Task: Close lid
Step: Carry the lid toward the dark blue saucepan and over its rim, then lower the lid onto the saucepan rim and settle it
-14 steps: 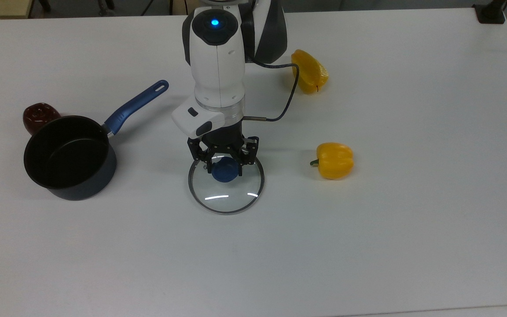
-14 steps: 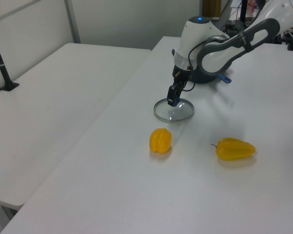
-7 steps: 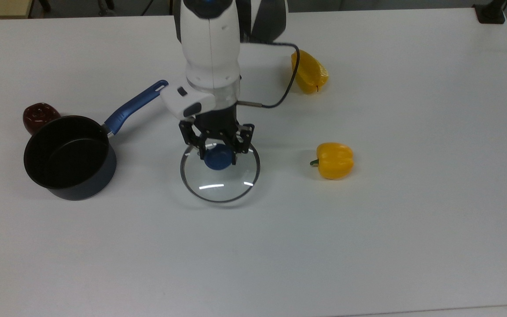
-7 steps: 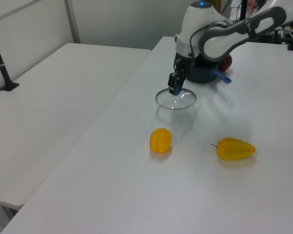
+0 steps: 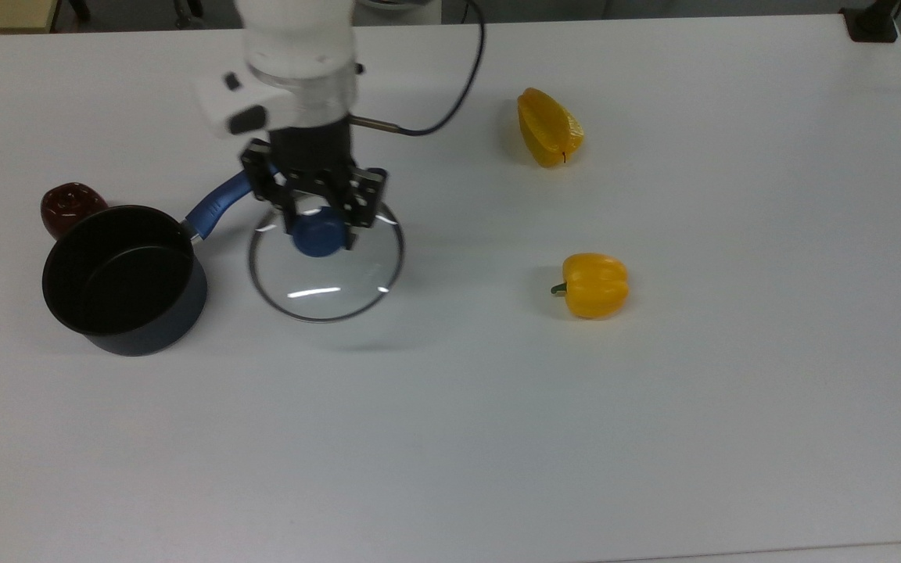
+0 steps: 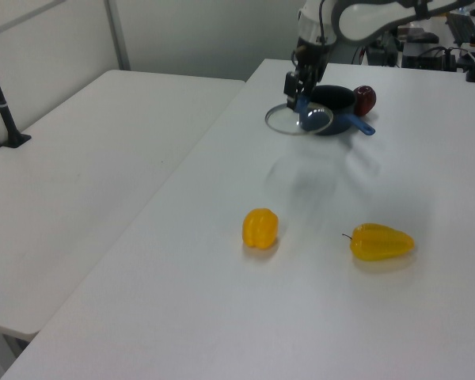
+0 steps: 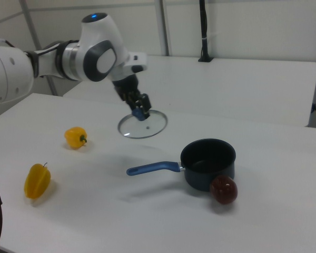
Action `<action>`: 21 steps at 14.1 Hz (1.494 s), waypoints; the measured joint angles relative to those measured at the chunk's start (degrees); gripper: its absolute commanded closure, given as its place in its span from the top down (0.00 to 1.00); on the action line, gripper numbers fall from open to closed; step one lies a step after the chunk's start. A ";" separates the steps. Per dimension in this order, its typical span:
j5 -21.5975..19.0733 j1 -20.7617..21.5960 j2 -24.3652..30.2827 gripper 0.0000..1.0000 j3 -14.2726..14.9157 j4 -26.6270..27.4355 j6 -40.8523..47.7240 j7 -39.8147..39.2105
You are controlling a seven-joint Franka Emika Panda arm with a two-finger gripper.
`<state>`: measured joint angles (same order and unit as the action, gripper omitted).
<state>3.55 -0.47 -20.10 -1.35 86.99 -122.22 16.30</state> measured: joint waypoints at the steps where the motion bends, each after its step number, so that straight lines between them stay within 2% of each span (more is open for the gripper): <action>1: 0.02 -1.50 -0.01 0.57 0.06 -0.60 0.12 -0.03; 6: 0.04 -9.79 -0.28 0.58 0.17 -0.99 0.12 -5.32; 10: 0.03 -14.27 -1.25 0.58 0.17 -0.98 -0.06 -9.23; 13: -0.68 -16.73 -3.14 0.58 0.18 -0.99 -3.46 -10.69; 17: -5.40 -18.68 -6.03 0.58 0.16 -1.01 -9.61 -11.22; 21: -5.68 -18.65 -7.02 0.58 -0.30 -1.06 -9.79 -11.22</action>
<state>-2.12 -19.12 -27.12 -1.65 85.93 -132.01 5.09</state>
